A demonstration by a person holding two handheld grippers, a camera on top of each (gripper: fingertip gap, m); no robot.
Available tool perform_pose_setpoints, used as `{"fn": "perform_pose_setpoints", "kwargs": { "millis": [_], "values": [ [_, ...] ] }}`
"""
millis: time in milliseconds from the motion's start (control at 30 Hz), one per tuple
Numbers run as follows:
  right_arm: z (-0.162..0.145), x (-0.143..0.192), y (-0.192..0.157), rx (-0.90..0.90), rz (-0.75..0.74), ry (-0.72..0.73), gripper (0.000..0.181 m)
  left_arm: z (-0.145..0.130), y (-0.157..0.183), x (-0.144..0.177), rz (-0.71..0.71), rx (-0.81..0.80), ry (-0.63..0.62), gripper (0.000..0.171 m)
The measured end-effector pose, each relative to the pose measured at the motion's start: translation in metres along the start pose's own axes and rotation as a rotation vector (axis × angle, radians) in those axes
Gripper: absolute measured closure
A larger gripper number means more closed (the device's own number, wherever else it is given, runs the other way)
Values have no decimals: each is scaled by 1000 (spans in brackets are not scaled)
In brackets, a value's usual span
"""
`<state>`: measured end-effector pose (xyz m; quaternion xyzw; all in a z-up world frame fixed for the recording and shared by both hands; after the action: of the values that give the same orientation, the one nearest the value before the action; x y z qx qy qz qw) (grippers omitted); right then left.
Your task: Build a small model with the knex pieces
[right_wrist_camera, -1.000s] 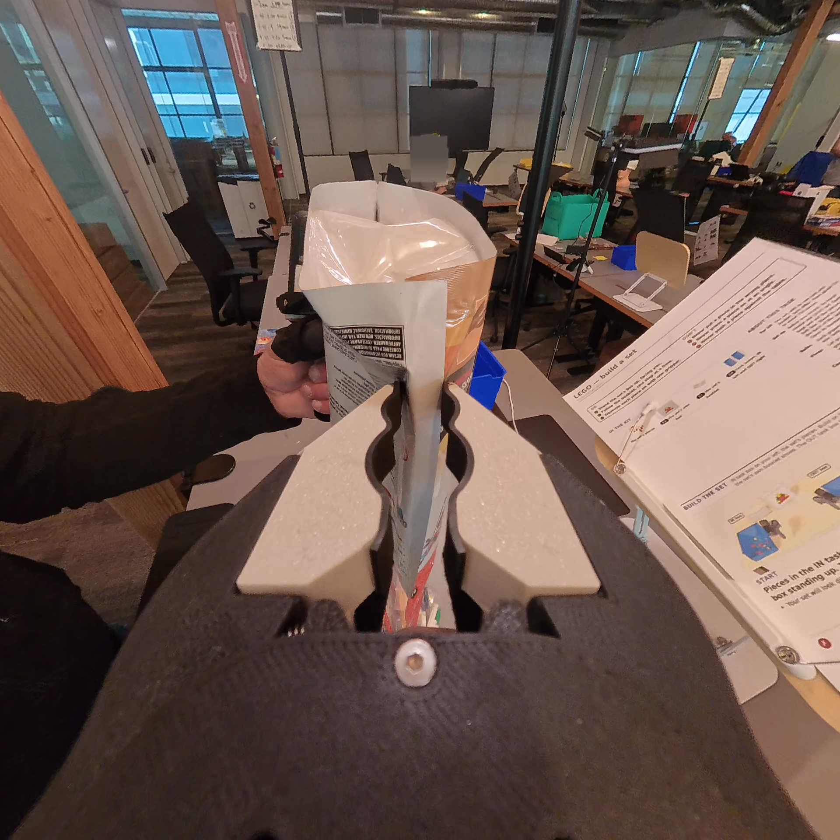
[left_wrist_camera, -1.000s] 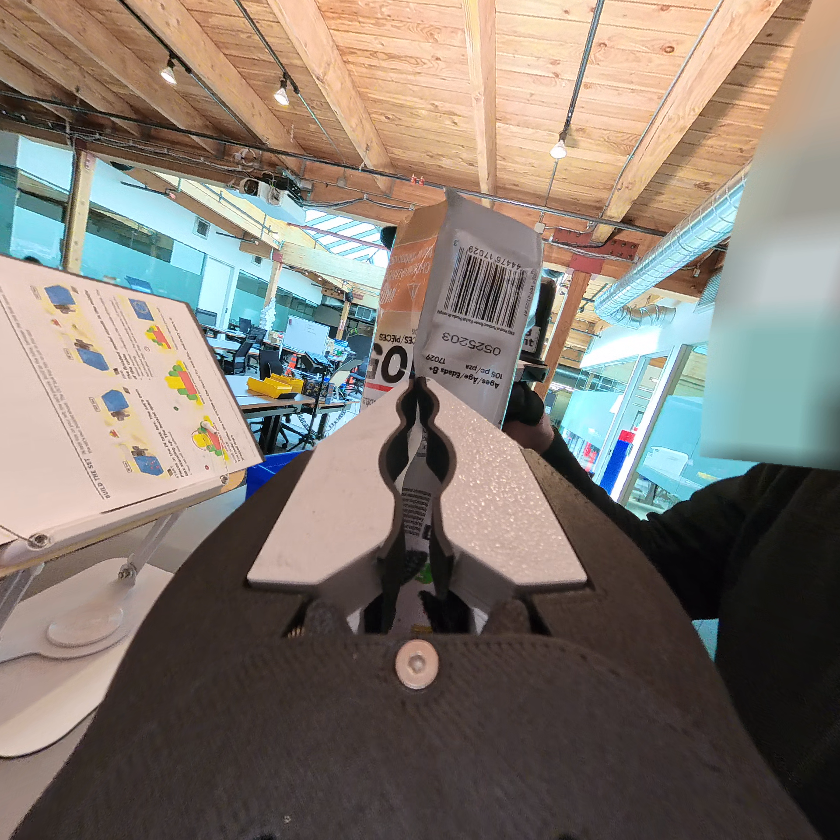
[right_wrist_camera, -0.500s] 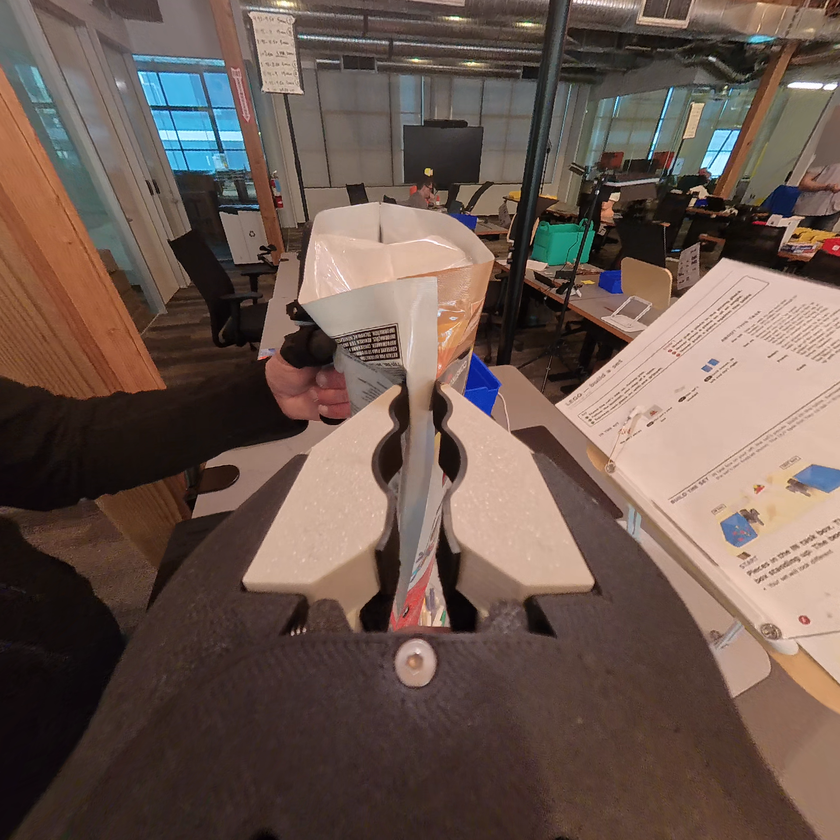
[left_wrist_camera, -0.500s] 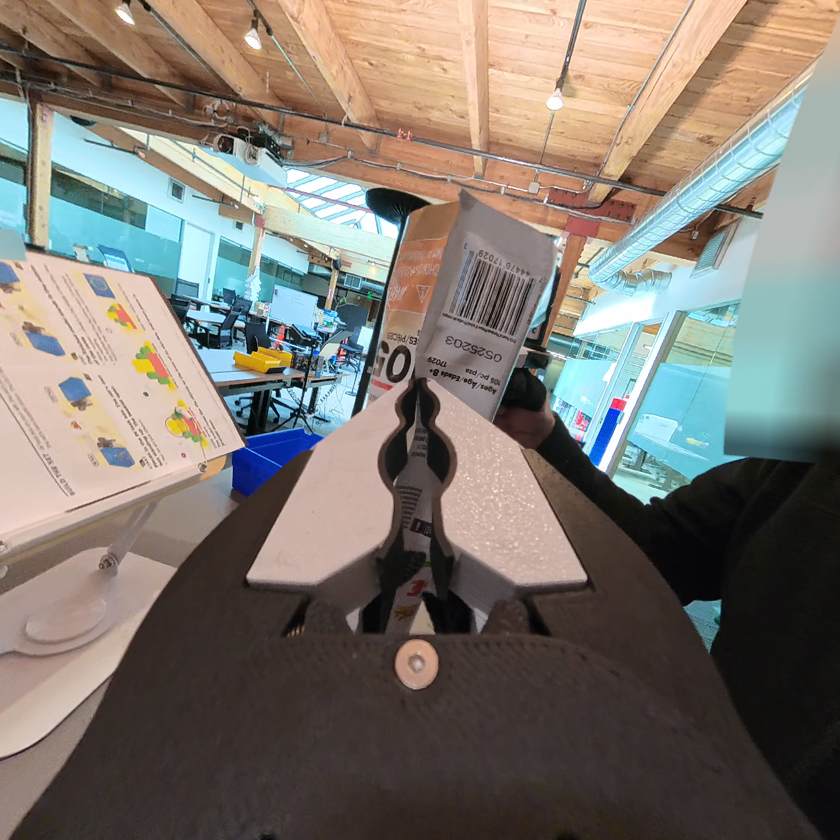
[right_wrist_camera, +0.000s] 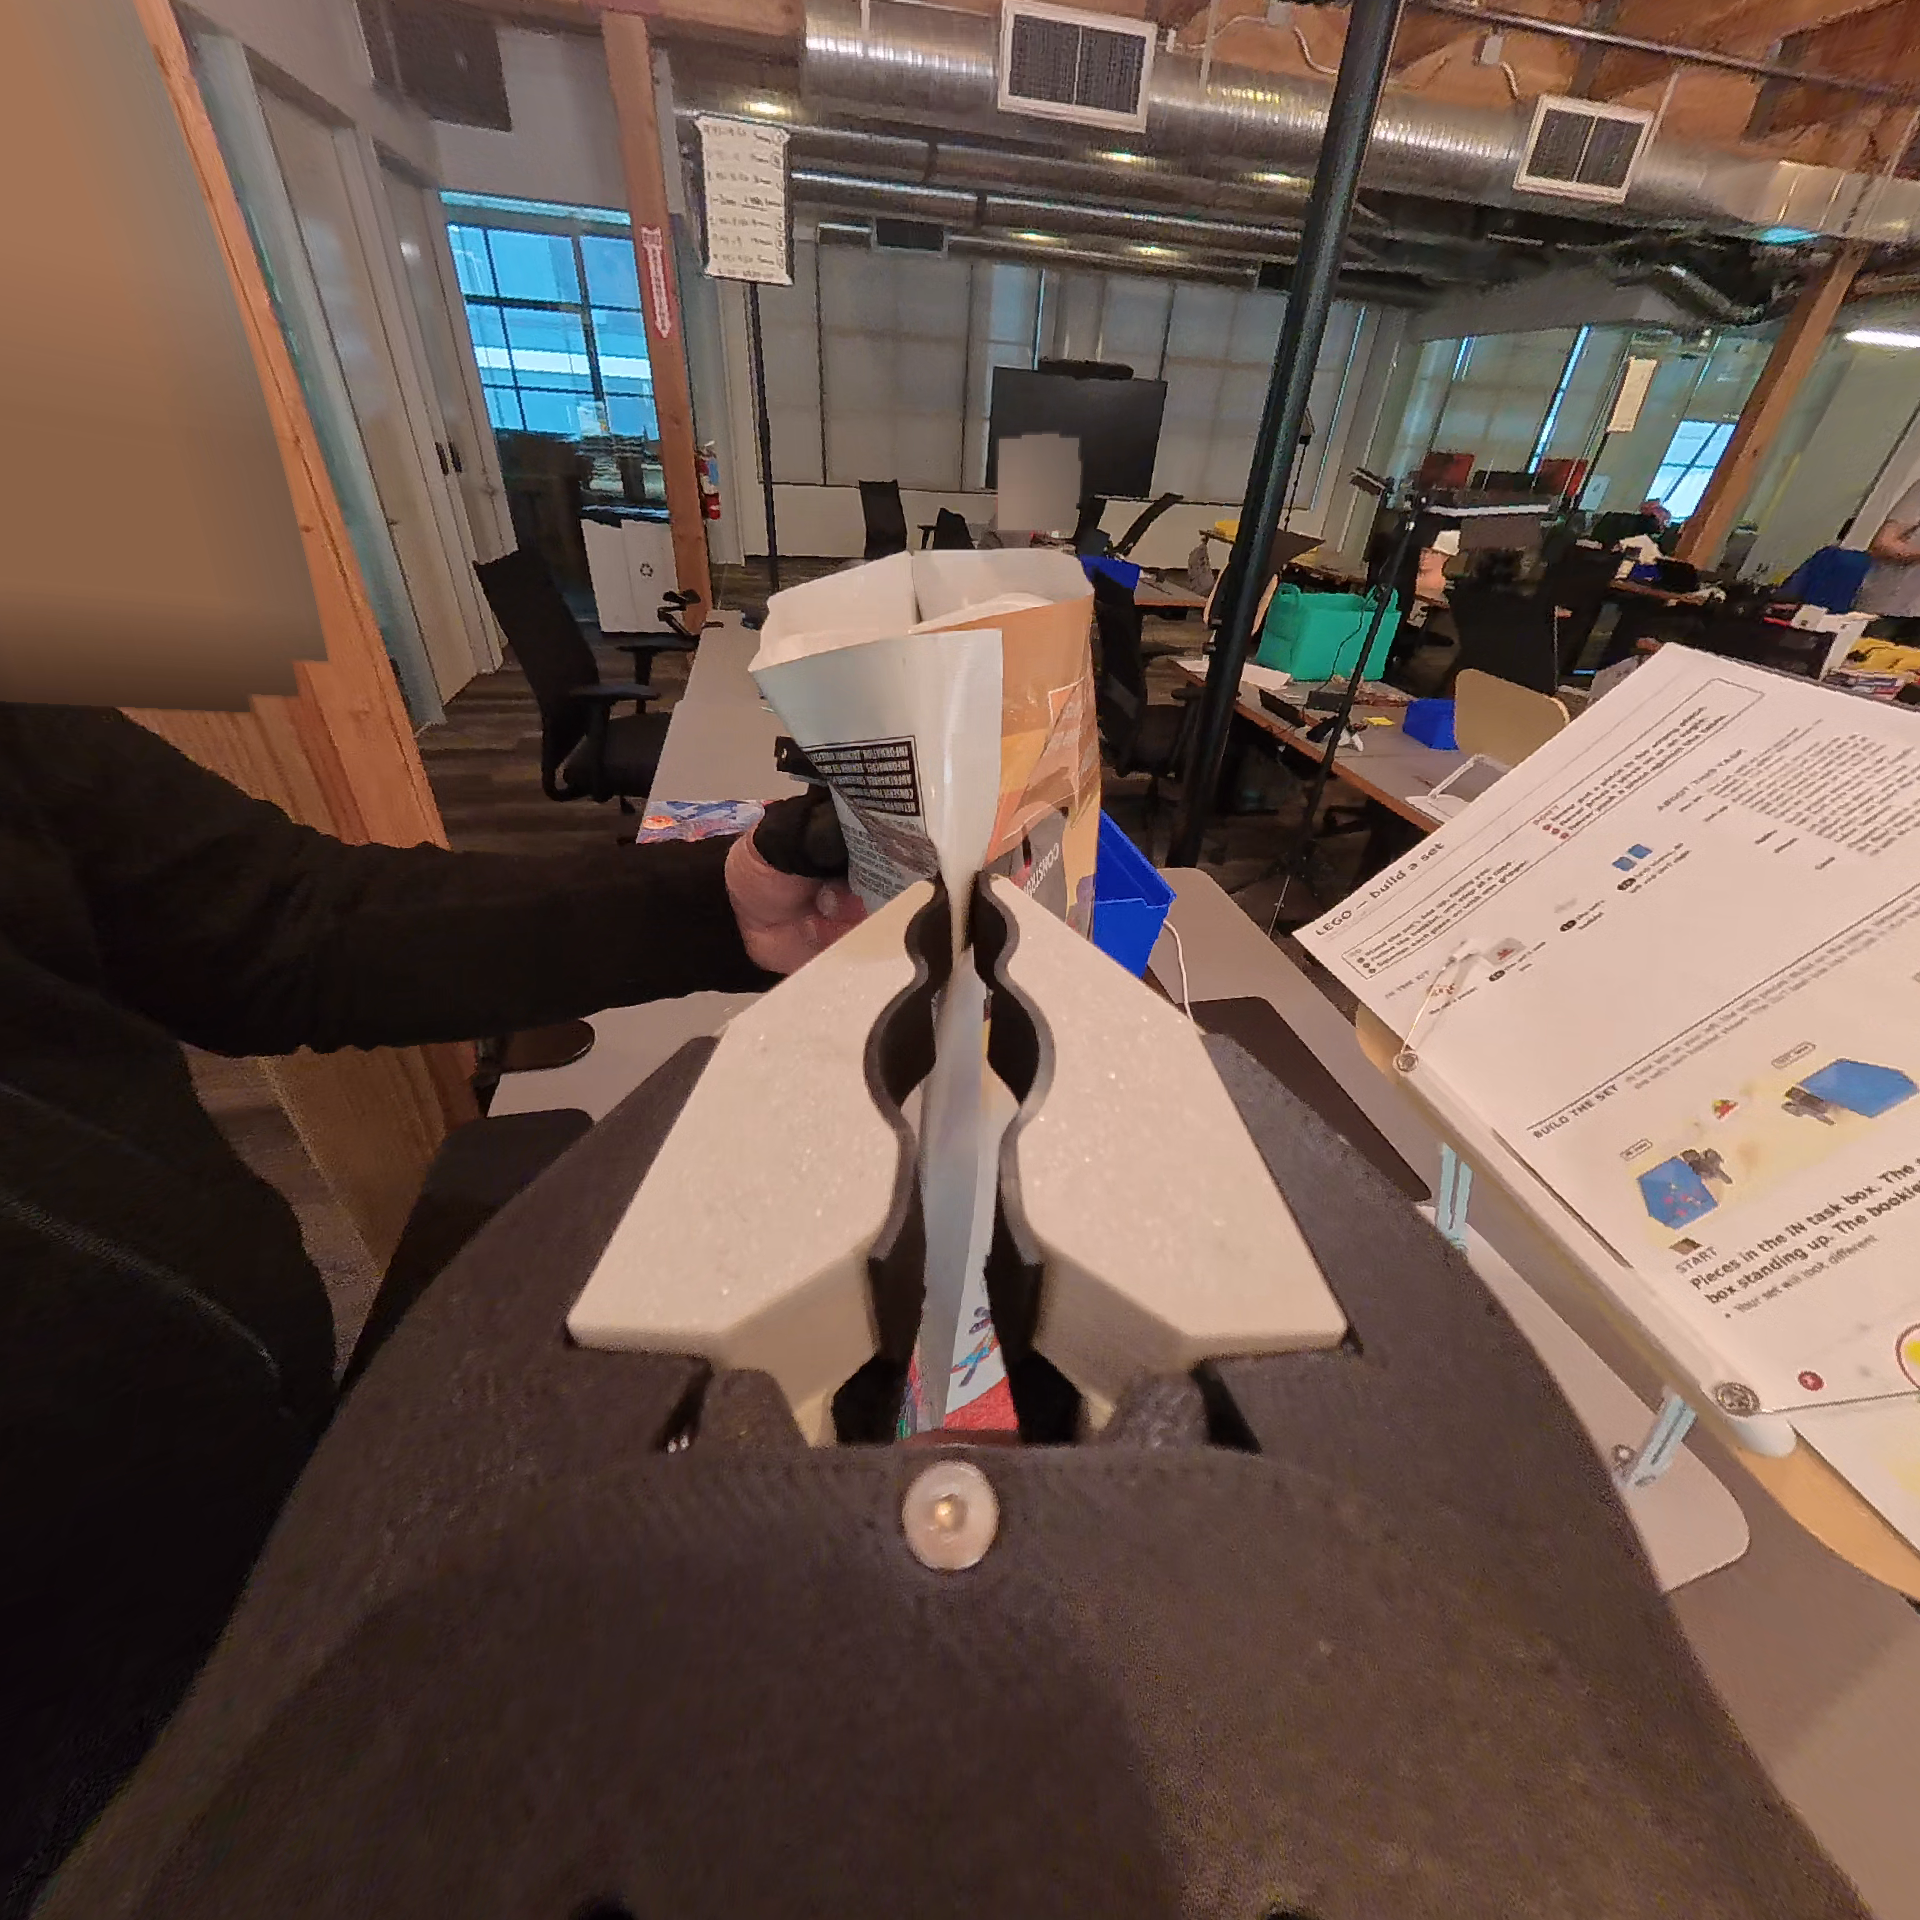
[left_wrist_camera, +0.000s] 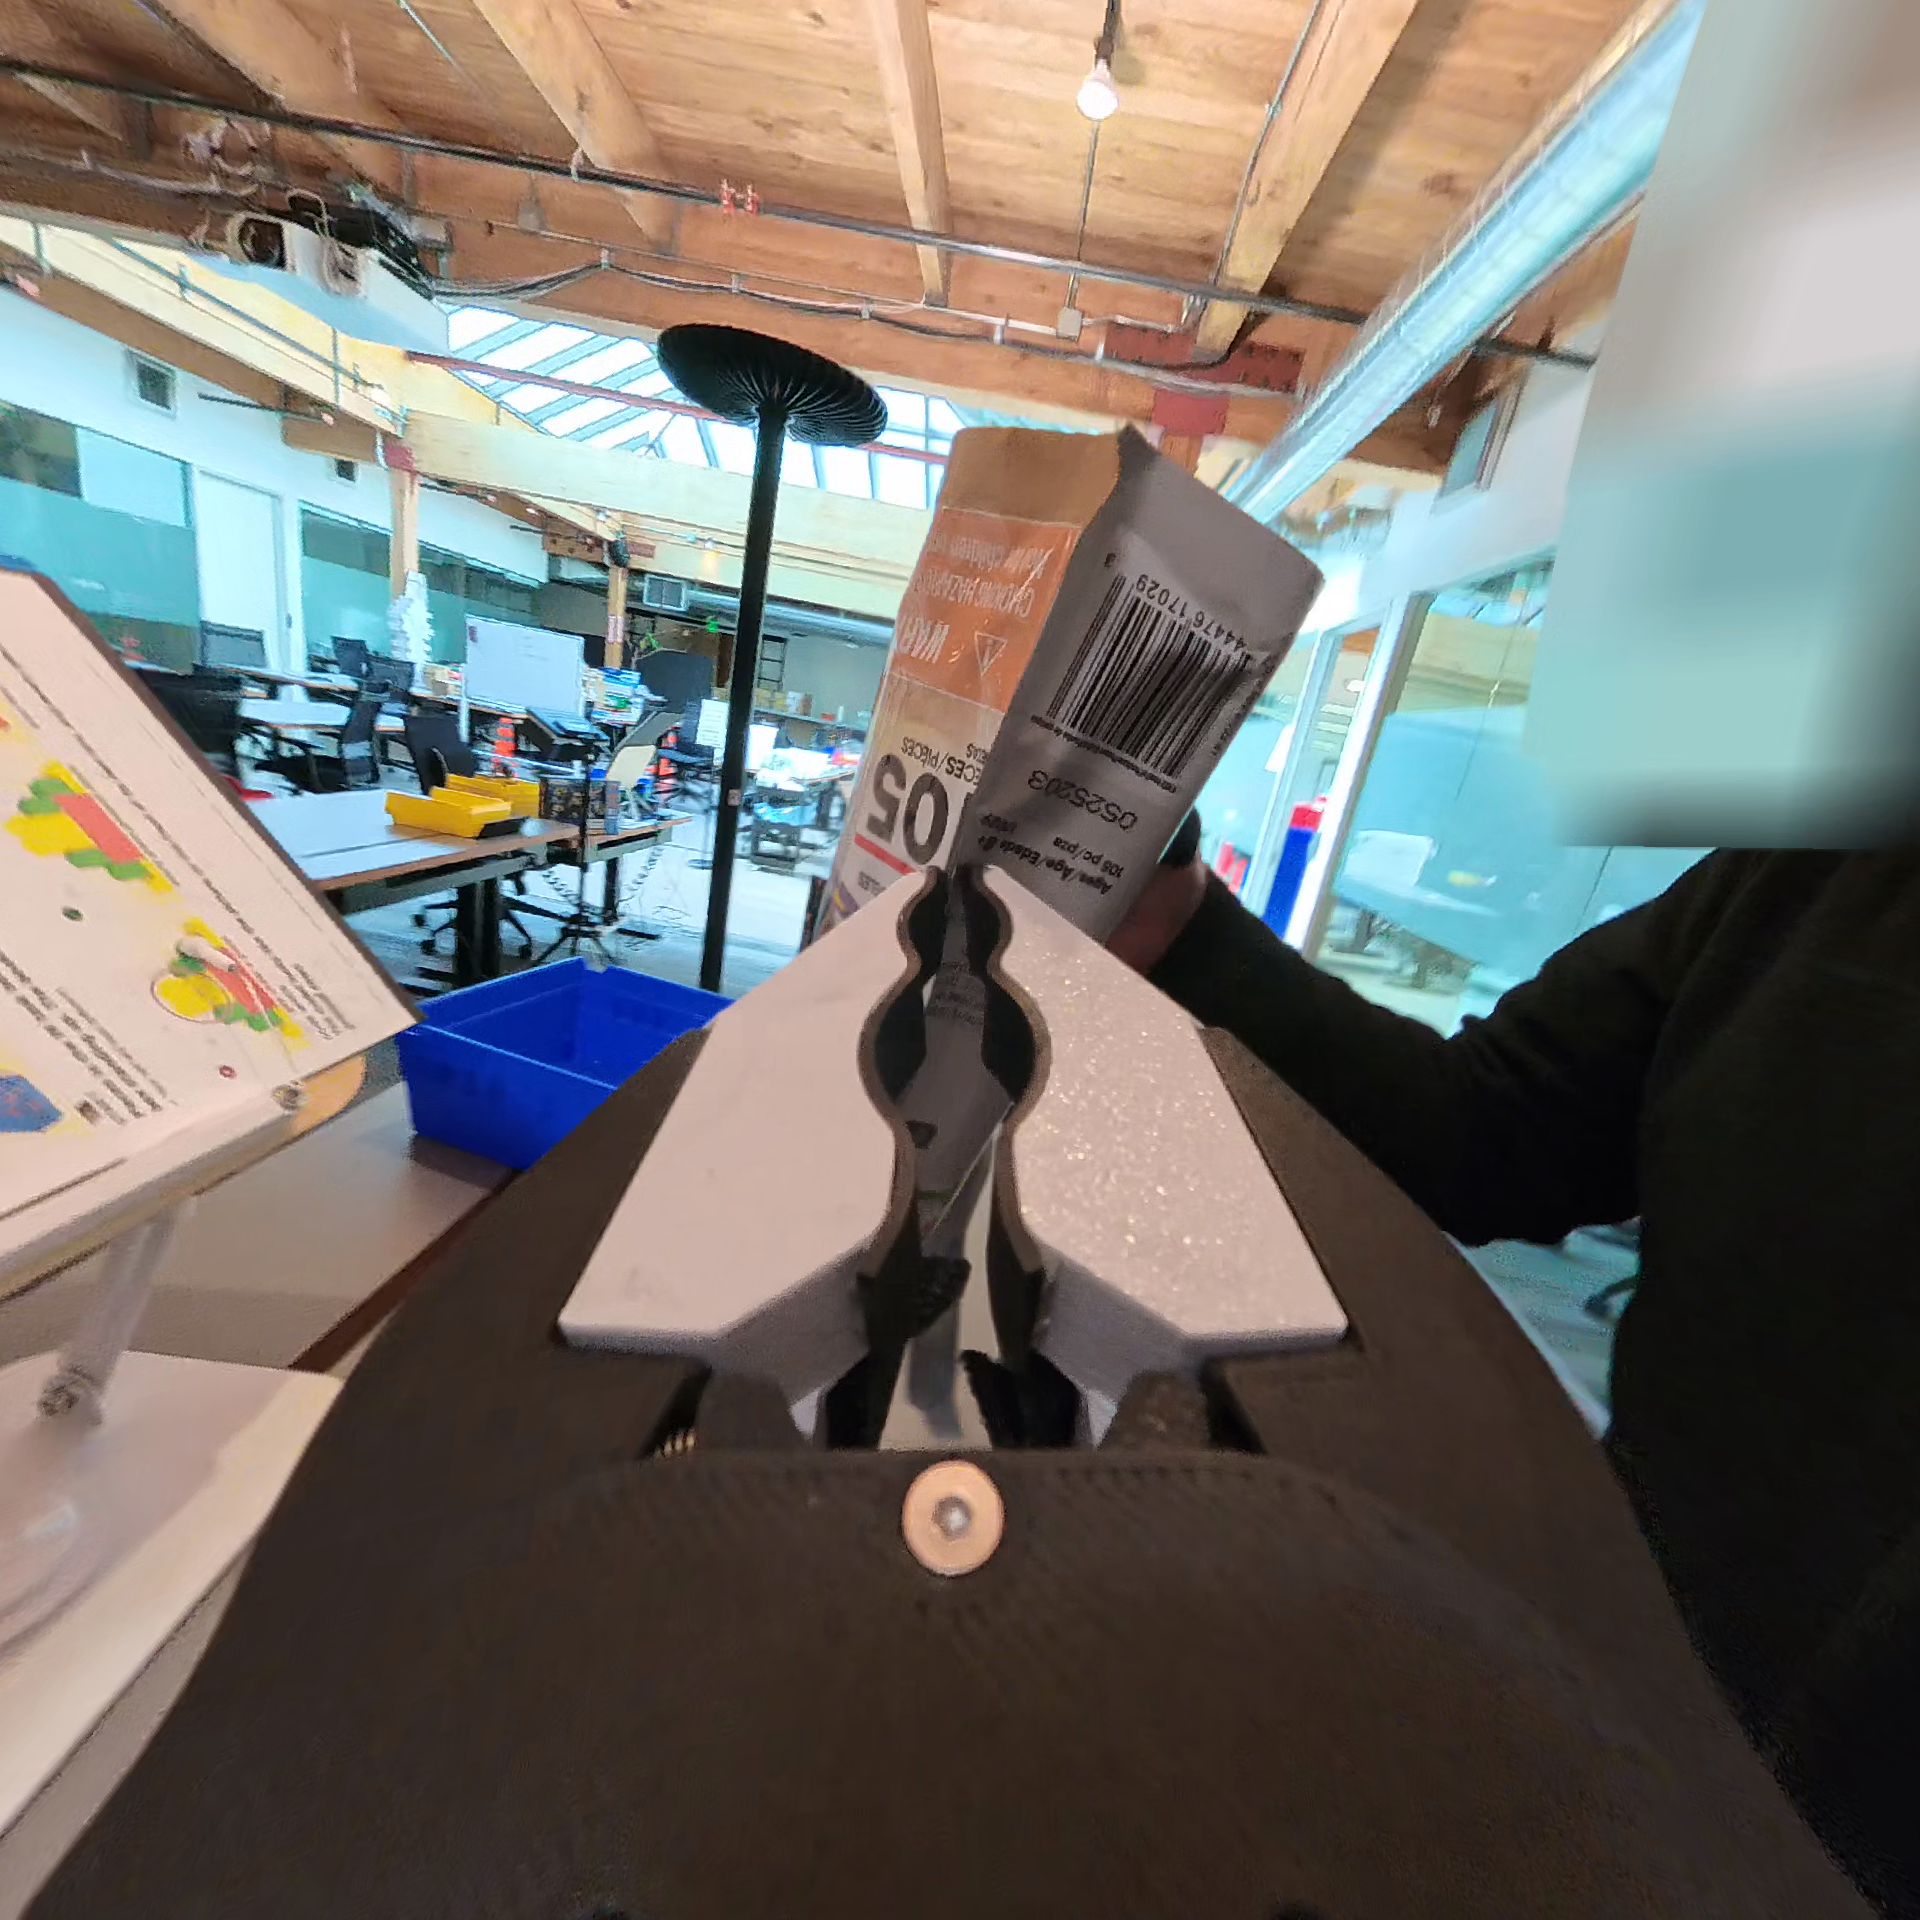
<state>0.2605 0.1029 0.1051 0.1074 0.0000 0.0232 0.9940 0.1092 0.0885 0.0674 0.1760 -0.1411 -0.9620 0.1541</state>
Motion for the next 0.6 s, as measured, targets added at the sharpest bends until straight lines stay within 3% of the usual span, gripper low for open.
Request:
{"fn": "perform_pose_setpoints", "kwargs": {
  "millis": [167, 300, 367, 433, 533, 600],
  "values": [
    [-2, 15, 7, -122, 13, 60, 169, -4, 11, -11, 29, -78, -66, 171],
    [-13, 14, 16, -182, -19, 28, 125, 3, 9, -16, 50, -78, -33, 171],
    [-20, 16, 17, -213, -18, 13, 112, 6, 11, -18, 64, -116, -35, 171],
    [-23, 21, 18, -214, -23, 31, 120, 9, 16, -19, 53, -148, -52, 171],
    [-18, 30, 21, -184, -49, 39, 113, 9, 22, -21, 63, -224, -121, 171],
    [-15, 29, 16, -83, -56, -35, 94, 11, 27, -25, 52, -255, -151, 171]
  ]
}}
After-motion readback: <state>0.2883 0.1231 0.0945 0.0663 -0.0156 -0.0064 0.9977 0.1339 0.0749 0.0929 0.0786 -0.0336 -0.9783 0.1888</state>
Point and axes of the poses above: each gripper's, where its closed fingertips meet, x back along the fingers, z out of its top, y = z × x across the jaws, the point moved 2 cm from there along x, back along the fingers, and after that the axes turned 9 degrees about x, right-handed, at the moved point
